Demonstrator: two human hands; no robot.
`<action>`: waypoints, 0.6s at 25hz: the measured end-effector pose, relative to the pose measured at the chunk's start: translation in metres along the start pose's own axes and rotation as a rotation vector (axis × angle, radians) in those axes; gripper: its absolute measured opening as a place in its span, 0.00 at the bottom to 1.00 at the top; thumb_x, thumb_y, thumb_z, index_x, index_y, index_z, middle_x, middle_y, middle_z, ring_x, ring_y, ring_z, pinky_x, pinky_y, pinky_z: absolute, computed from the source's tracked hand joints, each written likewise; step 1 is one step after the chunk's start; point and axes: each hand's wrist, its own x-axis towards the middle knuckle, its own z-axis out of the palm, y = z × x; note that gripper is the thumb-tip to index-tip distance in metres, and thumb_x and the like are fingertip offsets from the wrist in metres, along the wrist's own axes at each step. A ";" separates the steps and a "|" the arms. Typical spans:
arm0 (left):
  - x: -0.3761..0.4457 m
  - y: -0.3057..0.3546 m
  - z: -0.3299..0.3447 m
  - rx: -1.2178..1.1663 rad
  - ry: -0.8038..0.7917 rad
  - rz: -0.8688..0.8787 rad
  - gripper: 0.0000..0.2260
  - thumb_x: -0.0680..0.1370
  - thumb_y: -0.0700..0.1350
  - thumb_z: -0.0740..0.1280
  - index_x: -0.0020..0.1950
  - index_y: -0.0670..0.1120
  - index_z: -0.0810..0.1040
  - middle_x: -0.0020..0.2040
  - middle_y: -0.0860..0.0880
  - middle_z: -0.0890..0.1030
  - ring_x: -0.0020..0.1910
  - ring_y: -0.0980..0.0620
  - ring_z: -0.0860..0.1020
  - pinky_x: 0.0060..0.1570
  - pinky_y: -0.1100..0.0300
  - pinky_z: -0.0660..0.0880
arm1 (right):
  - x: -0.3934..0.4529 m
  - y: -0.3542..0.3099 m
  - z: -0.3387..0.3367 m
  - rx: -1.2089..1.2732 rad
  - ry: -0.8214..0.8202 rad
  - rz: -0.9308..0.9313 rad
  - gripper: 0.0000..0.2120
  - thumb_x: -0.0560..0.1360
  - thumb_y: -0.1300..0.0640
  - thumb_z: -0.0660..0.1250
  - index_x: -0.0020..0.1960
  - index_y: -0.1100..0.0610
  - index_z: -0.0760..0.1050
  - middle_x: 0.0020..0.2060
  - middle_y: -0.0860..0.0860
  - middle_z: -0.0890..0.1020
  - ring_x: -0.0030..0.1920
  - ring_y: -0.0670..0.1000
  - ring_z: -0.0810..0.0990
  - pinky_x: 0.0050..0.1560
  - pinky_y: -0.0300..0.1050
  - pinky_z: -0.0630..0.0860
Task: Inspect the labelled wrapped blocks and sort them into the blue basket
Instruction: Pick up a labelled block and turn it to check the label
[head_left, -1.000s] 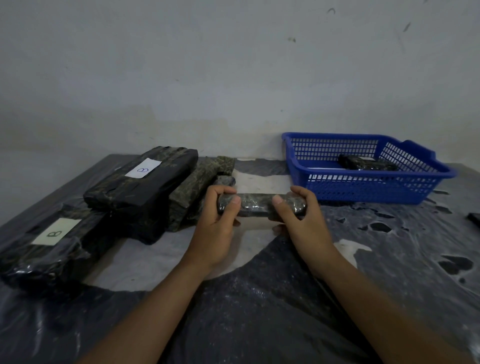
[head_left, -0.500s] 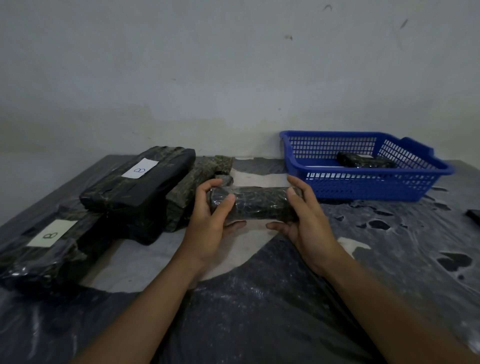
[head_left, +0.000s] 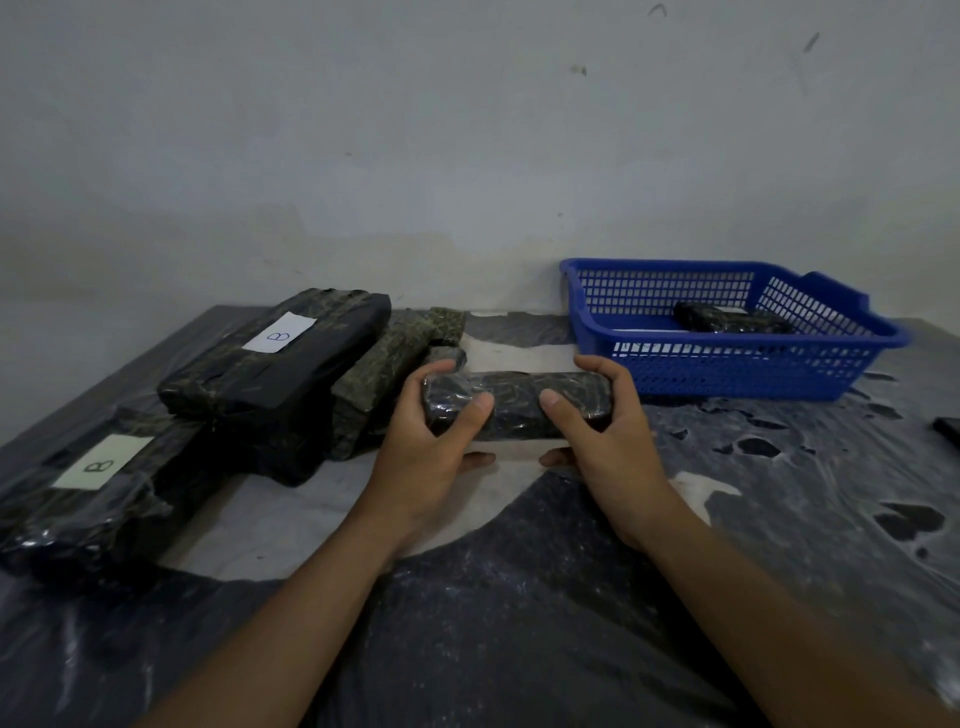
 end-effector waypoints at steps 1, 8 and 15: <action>-0.001 0.000 0.001 0.031 0.000 0.009 0.18 0.79 0.47 0.72 0.66 0.55 0.72 0.65 0.47 0.80 0.55 0.50 0.85 0.43 0.56 0.84 | -0.001 0.000 0.000 -0.020 0.011 -0.009 0.21 0.78 0.54 0.73 0.66 0.44 0.70 0.62 0.53 0.80 0.49 0.52 0.87 0.39 0.46 0.84; 0.000 -0.004 -0.001 0.107 0.009 0.043 0.18 0.77 0.48 0.74 0.63 0.55 0.73 0.66 0.45 0.77 0.59 0.45 0.82 0.42 0.50 0.85 | -0.007 -0.003 0.004 -0.263 0.056 -0.073 0.28 0.72 0.49 0.79 0.66 0.47 0.69 0.55 0.37 0.75 0.50 0.24 0.75 0.46 0.21 0.70; -0.001 -0.004 -0.002 0.110 -0.027 0.059 0.19 0.77 0.45 0.74 0.63 0.57 0.73 0.64 0.45 0.80 0.56 0.49 0.84 0.42 0.54 0.84 | -0.008 0.000 0.005 -0.370 0.102 -0.053 0.46 0.62 0.38 0.83 0.73 0.41 0.62 0.65 0.44 0.74 0.63 0.46 0.76 0.64 0.45 0.76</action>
